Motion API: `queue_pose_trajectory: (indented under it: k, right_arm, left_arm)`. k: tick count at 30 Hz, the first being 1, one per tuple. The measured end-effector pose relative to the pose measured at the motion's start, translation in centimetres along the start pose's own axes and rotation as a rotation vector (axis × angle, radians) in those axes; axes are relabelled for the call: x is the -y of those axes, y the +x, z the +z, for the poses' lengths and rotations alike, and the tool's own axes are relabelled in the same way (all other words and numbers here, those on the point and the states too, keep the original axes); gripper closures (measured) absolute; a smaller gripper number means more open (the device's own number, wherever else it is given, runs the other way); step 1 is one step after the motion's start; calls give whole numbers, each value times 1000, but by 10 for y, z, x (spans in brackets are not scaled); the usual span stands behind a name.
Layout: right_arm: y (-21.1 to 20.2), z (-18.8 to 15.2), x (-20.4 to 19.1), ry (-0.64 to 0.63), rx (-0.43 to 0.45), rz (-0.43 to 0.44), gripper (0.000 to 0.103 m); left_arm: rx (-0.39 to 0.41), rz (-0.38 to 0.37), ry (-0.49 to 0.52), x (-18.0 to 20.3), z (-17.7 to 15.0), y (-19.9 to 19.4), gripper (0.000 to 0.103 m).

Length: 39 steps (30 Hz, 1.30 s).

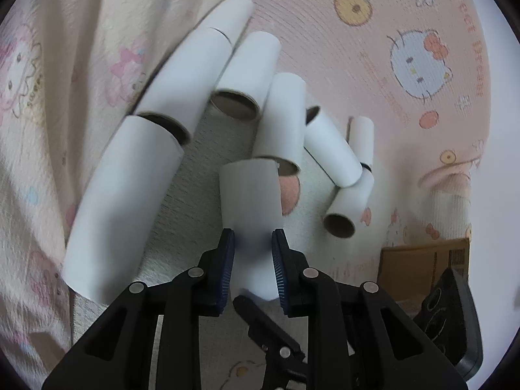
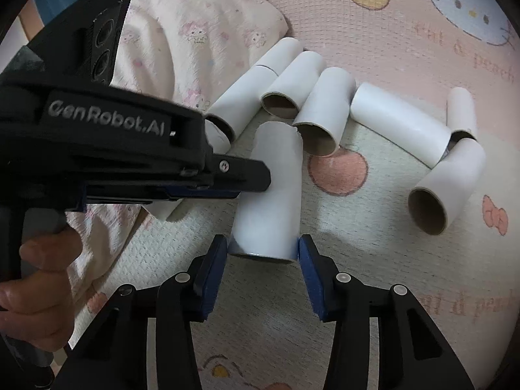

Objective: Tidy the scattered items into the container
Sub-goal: 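Straddle a standing white tube with the right gripper and close on it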

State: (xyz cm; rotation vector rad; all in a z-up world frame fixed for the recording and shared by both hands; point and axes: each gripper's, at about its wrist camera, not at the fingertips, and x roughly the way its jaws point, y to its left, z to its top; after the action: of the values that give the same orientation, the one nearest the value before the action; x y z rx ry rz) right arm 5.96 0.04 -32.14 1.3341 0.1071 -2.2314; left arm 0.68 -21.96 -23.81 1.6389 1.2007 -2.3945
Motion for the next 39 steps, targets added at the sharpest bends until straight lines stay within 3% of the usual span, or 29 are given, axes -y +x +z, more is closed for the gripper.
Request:
queue_pose_trajectory:
  k: [11,20,24,26,27,30,34,39]
  right_arm:
    - [-36,-23,27,103,-13,-52,60]
    - [-67,-53,47,139,-46,-94,60]
    - [-70,-62,48,118,-88,-63,59]
    - [-72,-62,47,106,-78,-61,57]
    - [-73,-61,46,95,-72,-64,55]
    - [-72,-58,43,73,-67,-94,51]
    - [-64,-53,48,86,-83,-95,51]
    - [-51,-46,62,168,-103,-34,51]
  left_arm:
    - [-61,-113,70,42,-33,14,80]
    - [-116,-121,169,79,-56,32,80]
    - [-92,-97,143,76,-57,25,77]
    - [-75,-93,144,74,-54,20,62]
    - [-64,-82,148,72,-53,18,60]
    - [-53,-52,147,67,-47,19,59]
    - [-90,-86,128,65,-40,30,59]
    - [-84,-63,74,64,-31,45,59]
